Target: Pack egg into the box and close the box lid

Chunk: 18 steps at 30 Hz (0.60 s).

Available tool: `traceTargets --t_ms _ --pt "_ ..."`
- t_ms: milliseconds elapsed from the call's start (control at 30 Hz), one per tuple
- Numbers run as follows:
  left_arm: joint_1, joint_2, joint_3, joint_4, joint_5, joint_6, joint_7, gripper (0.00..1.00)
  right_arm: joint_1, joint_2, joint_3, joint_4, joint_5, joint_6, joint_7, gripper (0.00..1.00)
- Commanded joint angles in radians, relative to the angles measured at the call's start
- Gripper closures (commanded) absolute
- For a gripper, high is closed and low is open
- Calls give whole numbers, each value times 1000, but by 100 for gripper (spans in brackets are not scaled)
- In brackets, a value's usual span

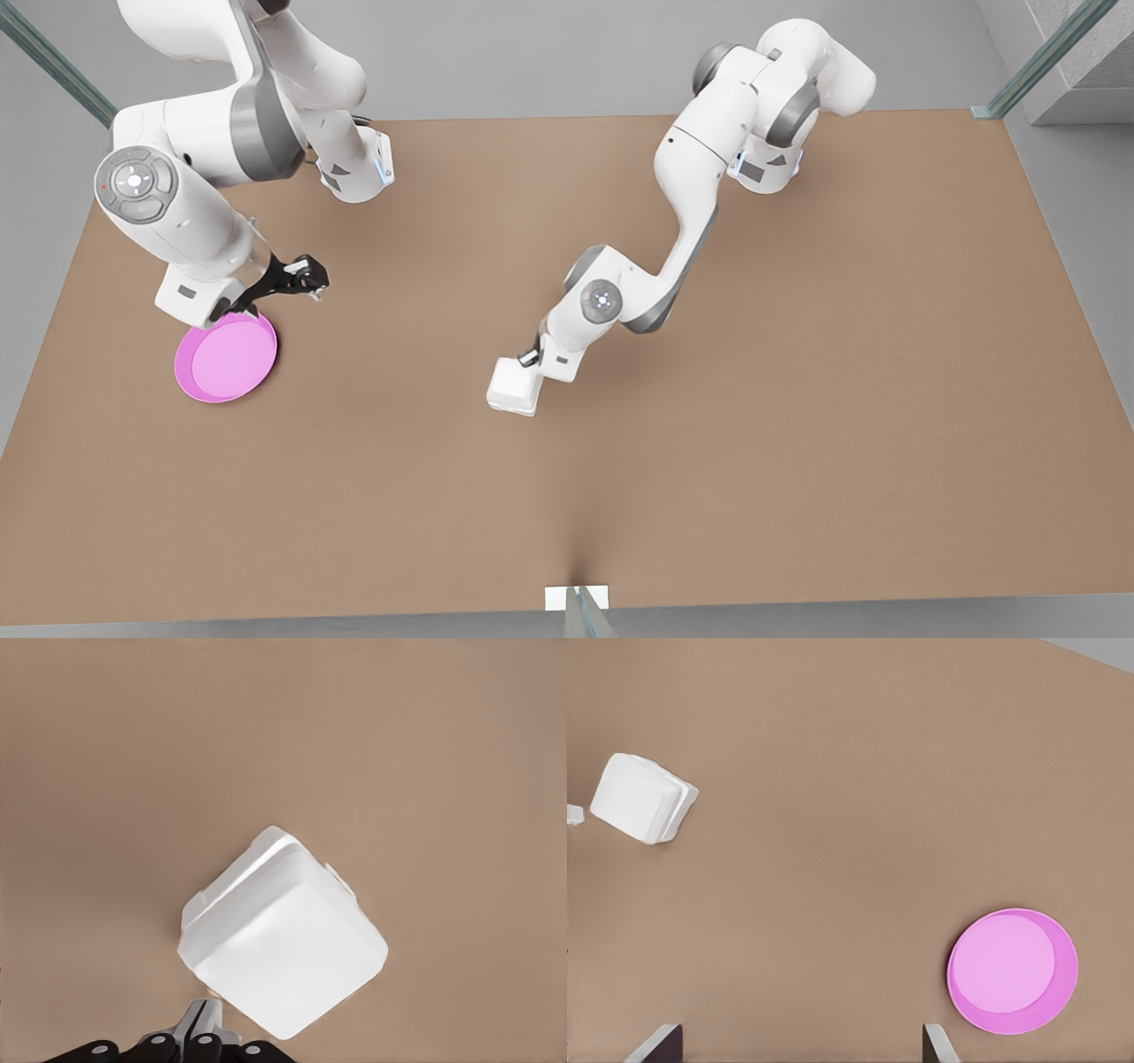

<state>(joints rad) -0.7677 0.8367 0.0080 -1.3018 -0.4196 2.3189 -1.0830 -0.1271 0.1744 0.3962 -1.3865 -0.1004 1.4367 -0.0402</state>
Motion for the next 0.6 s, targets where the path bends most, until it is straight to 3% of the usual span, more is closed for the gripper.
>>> traceTargets --t_ms 0,67,100,133,167,200,233,267,300,333,367,400,433,567 --pt "2 -10 4 1 -1 -6 -20 79 -17 -1 -7 1 5 -24 103 0" --pt "4 -34 23 15 -8 -12 -23 79 -54 0 -7 1 2 -22 102 0" --pt "19 -53 24 15 -5 -44 -31 0 -54 0 -5 1 2 -24 103 0" --pt "41 -99 93 18 -1 -199 -25 0 -52 0 -2 1 -4 -24 100 0" --pt "88 -113 168 140 1 -508 112 0 -63 2 -5 1 1 -22 92 0" --pt "224 -114 178 205 2 -791 492 0 -52 2 0 1 -7 -22 95 0" --pt "324 -137 292 249 25 -996 949 0 -58 2 -2 0 -8 -25 94 0" --pt "315 -194 541 303 50 -1118 1314 0 -54 2 -2 0 -27 -44 95 0" --pt "300 -263 567 308 156 -1138 1358 0 -52 2 -2 1 -36 -44 95 0" --pt "300 -378 486 302 271 -1148 1356 0 -54 2 -2 1 -39 -44 95 0" --pt "505 -495 129 239 468 -1138 1351 0 -52 2 -2 1 -56 -44 94 0" --pt "547 -562 53 165 507 -1110 1356 0 -51 2 0 0 -65 -44 94 0" --pt "548 -617 53 75 507 -1061 1359 0 -45 4 0 1 -67 -44 95 0" --pt "550 -619 53 65 505 -1058 1361 0 -46 2 -2 1 -73 -44 95 0"
